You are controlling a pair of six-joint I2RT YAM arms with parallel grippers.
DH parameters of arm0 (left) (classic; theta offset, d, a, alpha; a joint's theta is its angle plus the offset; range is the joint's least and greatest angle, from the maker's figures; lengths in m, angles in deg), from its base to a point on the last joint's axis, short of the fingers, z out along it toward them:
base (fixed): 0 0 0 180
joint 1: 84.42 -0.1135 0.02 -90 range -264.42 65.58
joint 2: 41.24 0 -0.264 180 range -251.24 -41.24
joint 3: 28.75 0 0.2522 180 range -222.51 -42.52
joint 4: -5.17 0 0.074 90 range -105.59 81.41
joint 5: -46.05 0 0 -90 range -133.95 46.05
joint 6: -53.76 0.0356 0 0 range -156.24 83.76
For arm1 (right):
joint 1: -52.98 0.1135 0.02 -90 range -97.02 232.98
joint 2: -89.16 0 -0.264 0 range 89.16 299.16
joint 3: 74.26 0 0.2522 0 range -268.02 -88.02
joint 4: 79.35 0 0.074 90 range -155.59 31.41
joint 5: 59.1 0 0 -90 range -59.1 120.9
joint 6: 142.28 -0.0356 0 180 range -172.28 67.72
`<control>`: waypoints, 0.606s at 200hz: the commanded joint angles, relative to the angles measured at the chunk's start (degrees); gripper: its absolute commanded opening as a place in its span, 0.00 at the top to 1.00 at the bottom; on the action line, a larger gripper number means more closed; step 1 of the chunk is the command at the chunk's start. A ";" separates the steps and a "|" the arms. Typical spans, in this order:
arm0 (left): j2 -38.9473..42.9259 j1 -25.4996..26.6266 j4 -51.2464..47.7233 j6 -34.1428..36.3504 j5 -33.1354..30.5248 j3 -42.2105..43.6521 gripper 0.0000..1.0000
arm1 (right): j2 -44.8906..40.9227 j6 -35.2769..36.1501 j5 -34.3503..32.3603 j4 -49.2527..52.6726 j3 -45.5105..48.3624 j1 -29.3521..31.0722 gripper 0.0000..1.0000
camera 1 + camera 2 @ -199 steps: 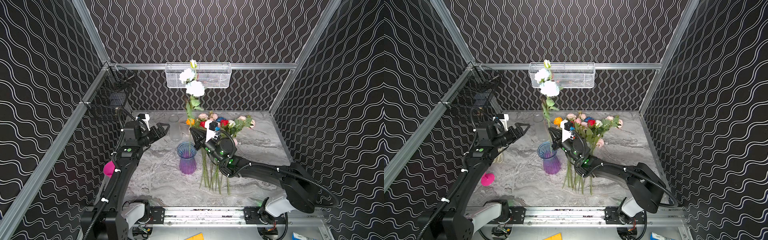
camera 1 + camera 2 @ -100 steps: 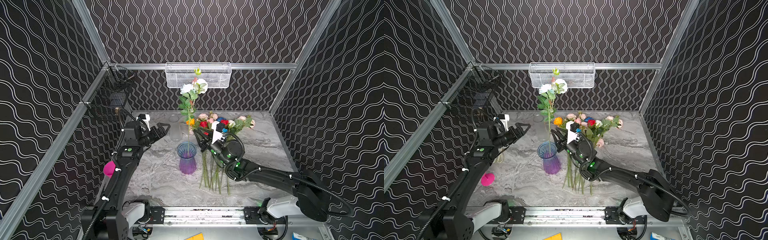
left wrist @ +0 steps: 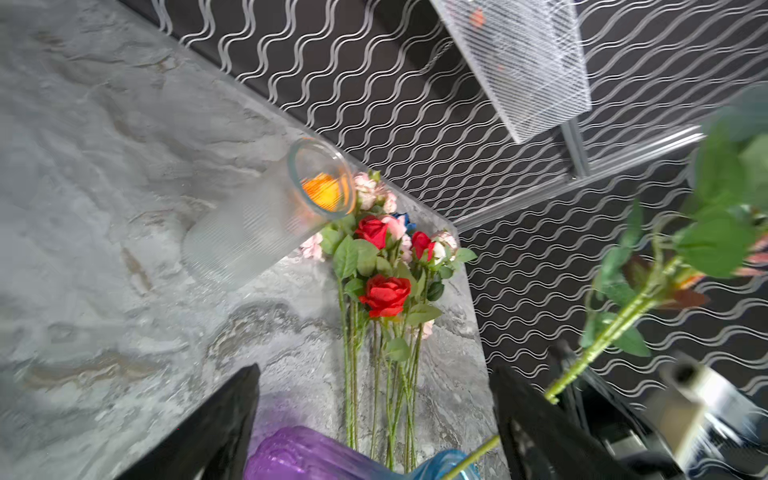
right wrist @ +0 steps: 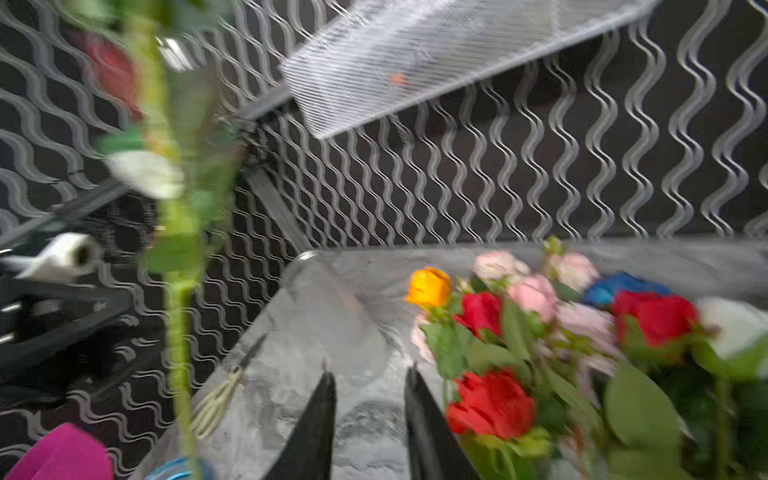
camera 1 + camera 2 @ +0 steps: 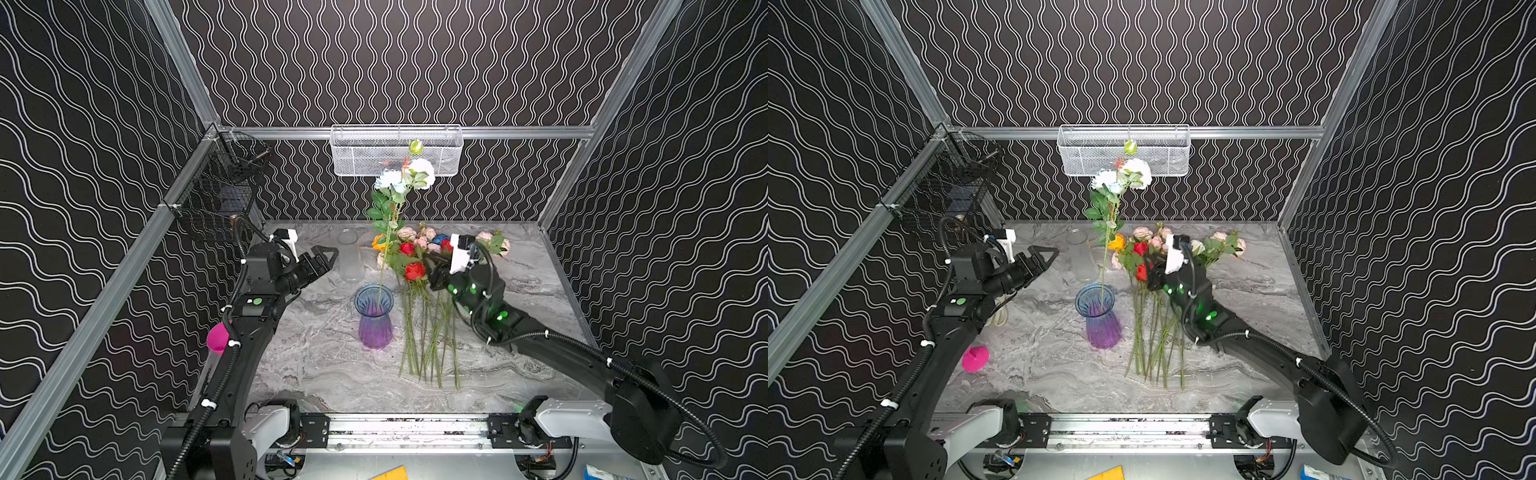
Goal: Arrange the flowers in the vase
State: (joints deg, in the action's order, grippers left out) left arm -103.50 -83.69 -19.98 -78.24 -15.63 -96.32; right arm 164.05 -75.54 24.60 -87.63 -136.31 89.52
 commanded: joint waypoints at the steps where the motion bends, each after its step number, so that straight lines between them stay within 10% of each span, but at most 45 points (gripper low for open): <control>1: -0.40 -0.31 -3.93 0.03 -3.36 -0.65 0.11 | 3.22 -3.50 8.14 17.33 -3.34 -2.92 0.90; 47: -1.11 -1.08 -4.38 -0.13 -2.57 -1.21 0.13 | 14.81 -2.42 9.03 30.19 -11.88 -4.48 1.00; 121: -2.03 -1.04 -2.79 -1.03 -0.79 -0.60 0.15 | 23.19 -1.47 8.74 31.54 -11.84 -4.96 0.80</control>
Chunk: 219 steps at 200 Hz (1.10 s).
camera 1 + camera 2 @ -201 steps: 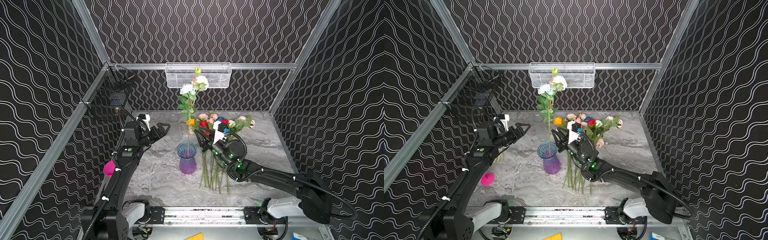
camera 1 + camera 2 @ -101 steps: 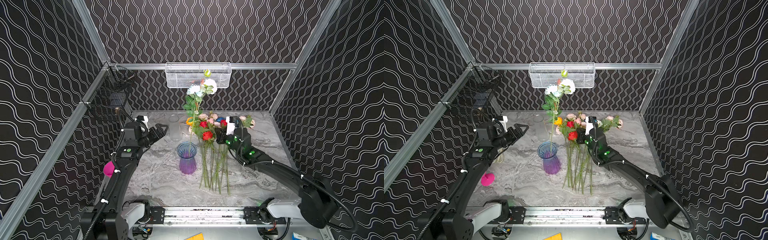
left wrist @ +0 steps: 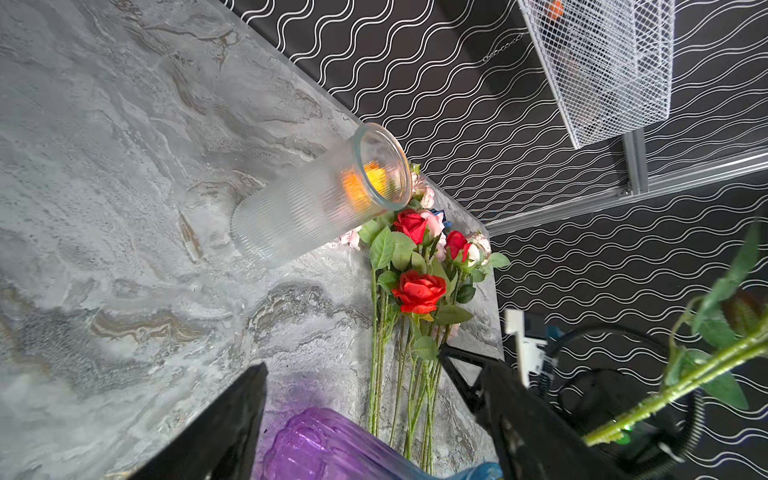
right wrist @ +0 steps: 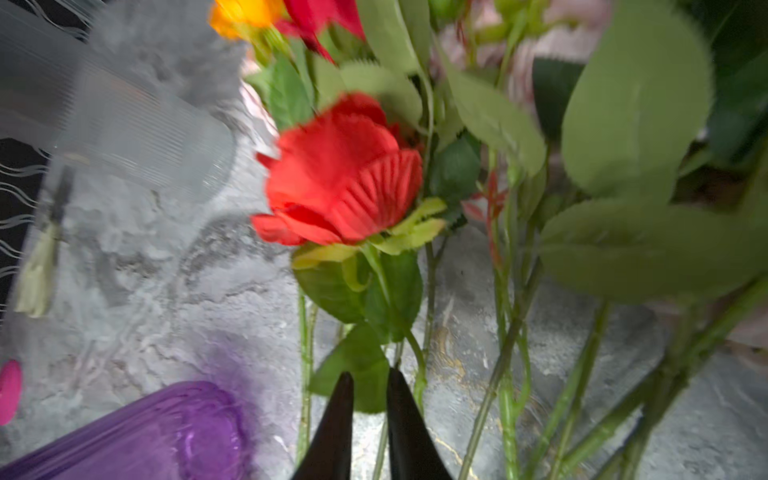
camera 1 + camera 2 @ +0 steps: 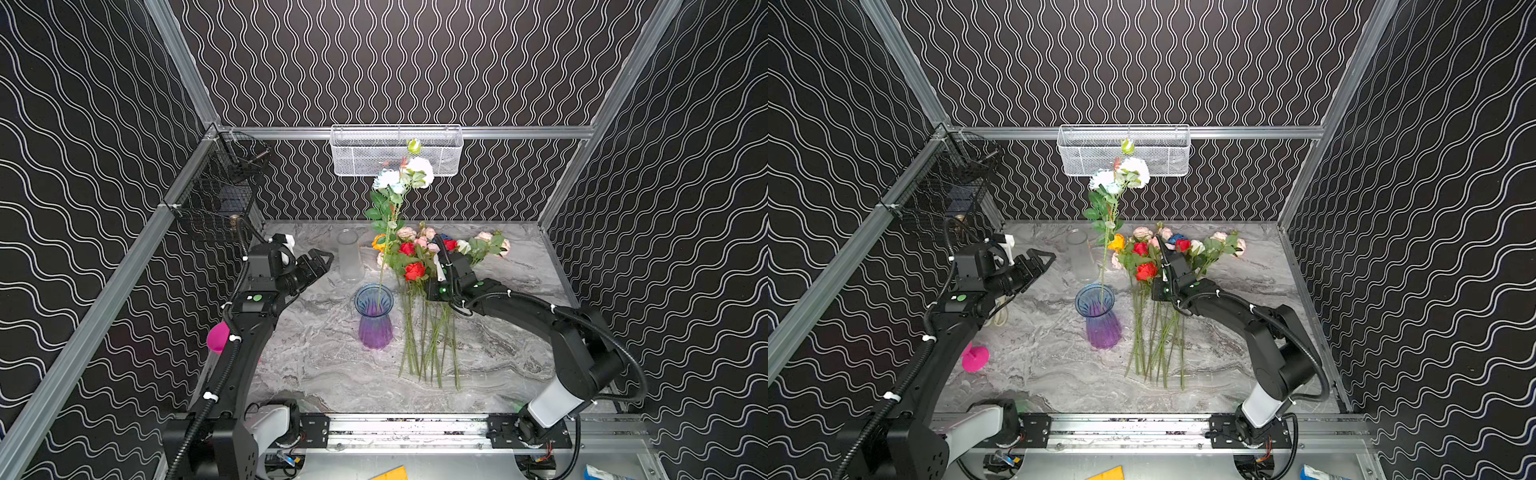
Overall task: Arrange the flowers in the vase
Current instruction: 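Lower the right gripper to grasp a red rose stem in the bunch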
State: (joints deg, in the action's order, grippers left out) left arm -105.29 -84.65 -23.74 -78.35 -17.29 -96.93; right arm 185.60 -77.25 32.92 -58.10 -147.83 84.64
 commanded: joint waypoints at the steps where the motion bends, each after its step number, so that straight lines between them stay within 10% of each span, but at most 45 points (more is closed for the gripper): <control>1: -0.31 -0.10 0.90 -0.89 0.86 0.01 0.15 | 1.77 0.21 0.47 2.01 -0.31 -0.10 0.80; 105: -0.96 -0.12 2.22 -1.40 3.19 0.19 0.15 | 2.96 1.84 4.37 -0.63 3.70 -0.16 0.65; 166: -1.08 -0.11 2.94 -1.26 3.31 0.49 0.15 | 1.17 1.34 2.31 -1.17 3.31 -0.21 0.98; 219: -1.20 -0.12 4.84 -2.18 5.11 1.09 0.15 | -14.83 -0.65 -2.22 -2.04 8.01 -0.27 1.00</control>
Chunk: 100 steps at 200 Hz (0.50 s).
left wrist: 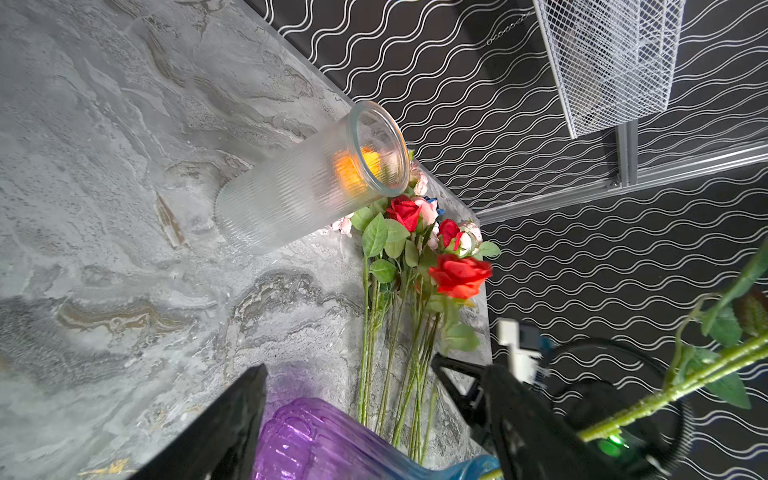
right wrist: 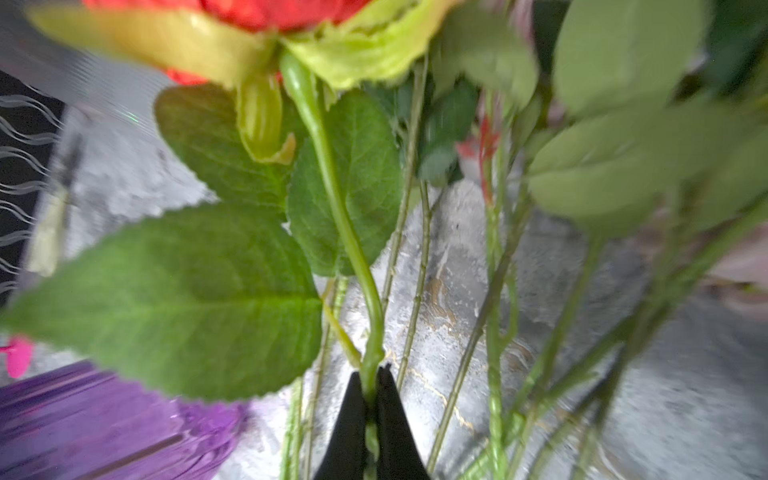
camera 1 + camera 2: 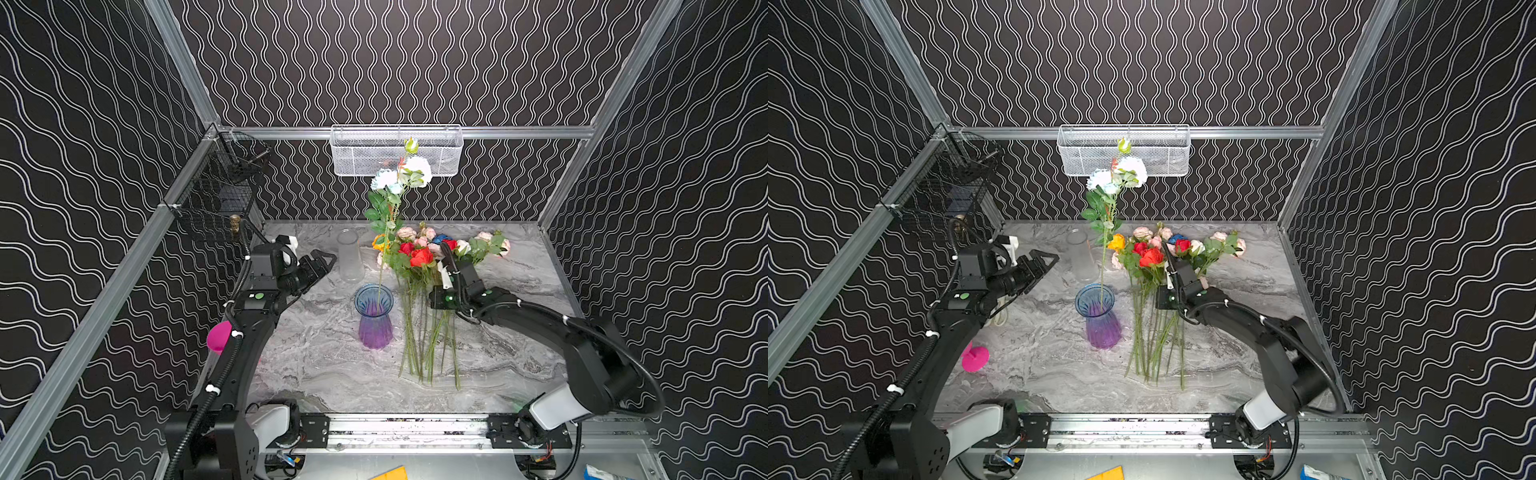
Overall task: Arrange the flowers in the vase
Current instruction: 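Lower the right gripper to grasp a red rose stem in the bunch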
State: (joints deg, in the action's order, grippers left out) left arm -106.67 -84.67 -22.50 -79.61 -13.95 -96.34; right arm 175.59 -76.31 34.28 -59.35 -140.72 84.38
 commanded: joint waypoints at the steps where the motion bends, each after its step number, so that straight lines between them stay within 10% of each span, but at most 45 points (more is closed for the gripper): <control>1: 0.15 -0.10 3.65 -0.92 1.79 0.49 0.15 | -4.93 -1.61 -3.78 -0.79 0.97 -0.02 1.00; 100: 1.26 -0.06 19.59 -7.35 10.25 5.51 0.15 | -33.78 -1.91 -8.35 -21.26 11.49 0.50 1.00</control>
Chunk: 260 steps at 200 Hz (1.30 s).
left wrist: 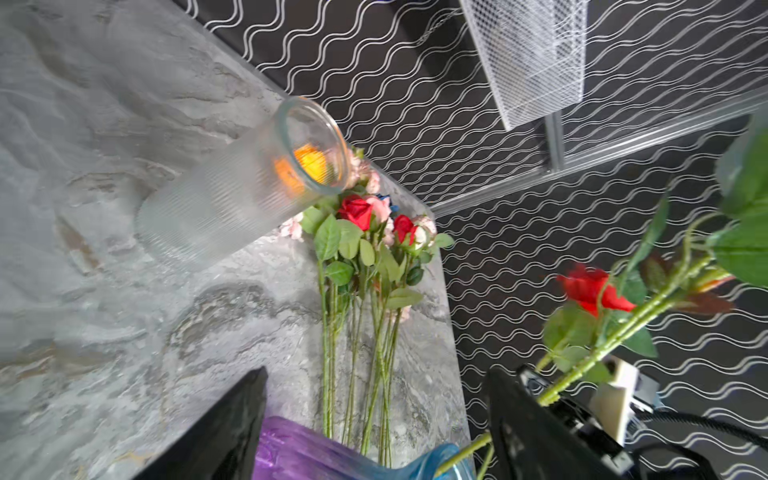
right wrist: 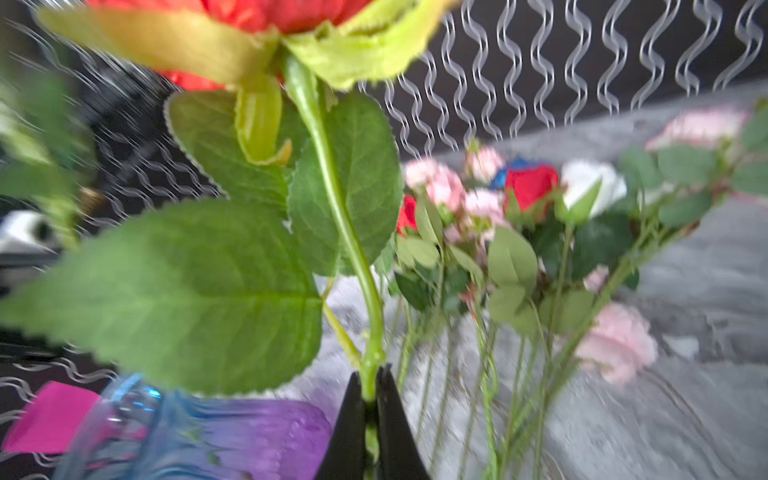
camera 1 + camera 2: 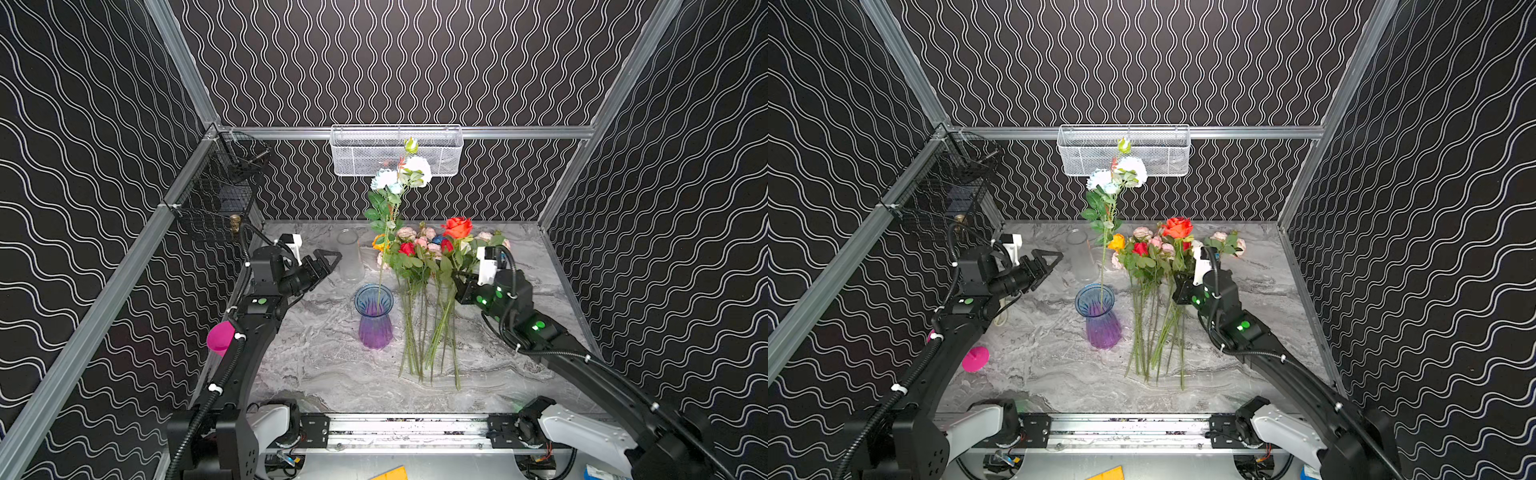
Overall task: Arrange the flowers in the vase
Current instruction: 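Lower the right gripper to grasp a red rose stem in the bunch, then lift the red rose and carry it into the purple-blue vase with the right gripper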
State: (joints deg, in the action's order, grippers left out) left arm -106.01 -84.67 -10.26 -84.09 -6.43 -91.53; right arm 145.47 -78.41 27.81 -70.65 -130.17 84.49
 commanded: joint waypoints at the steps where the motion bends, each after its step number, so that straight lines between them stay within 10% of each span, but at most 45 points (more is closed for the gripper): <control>1: 0.69 -0.03 7.46 -2.91 2.74 0.78 0.15 | -3.75 0.37 -1.90 -10.10 0.93 0.39 1.00; 57: 5.35 0.04 15.37 -5.46 1.50 4.06 0.14 | -6.77 8.52 -4.71 -18.21 -3.19 7.49 1.00; 117: 6.99 -2.46 -12.47 2.95 -18.13 -2.90 0.07 | 2.14 20.53 -6.76 -23.32 -17.86 19.84 1.00; 260: 3.45 -9.59 -0.22 -4.58 -3.58 1.36 0.10 | 29.38 27.58 -8.61 -27.28 -27.00 25.42 0.98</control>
State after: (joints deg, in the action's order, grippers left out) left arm -102.32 -93.83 -14.43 -87.02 -12.66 -90.31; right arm 174.50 -49.45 20.27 -95.65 -159.26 108.95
